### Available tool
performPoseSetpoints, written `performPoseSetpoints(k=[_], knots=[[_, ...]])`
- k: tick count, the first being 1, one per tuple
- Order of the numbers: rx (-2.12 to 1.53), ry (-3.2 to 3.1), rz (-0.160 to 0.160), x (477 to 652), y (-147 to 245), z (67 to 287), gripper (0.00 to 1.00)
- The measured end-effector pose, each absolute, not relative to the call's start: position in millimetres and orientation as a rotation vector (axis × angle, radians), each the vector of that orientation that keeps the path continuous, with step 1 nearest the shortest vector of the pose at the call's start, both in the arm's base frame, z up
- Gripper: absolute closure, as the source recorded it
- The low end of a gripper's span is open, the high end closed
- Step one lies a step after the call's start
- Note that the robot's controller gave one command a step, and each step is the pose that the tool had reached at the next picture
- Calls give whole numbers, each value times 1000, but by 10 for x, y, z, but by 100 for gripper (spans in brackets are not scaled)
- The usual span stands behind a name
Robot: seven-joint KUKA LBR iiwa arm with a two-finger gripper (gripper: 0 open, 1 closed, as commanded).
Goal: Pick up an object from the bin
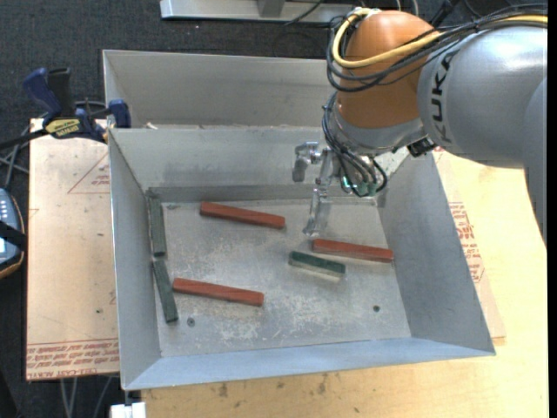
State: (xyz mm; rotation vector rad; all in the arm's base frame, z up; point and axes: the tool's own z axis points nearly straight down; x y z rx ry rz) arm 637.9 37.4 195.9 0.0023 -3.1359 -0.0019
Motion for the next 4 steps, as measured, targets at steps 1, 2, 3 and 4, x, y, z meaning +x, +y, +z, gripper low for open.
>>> performPoseSetpoints(k=[1, 2, 3, 4], knots=[[2, -3144, -2, 6396, 372, 2005, 0], [-74, -3150, -2, 6256, 490, 1572, 0], [-222, -3141, -4, 6405, 535, 905, 0], [26, -3145, -5, 6264, 1059, 715, 100]])
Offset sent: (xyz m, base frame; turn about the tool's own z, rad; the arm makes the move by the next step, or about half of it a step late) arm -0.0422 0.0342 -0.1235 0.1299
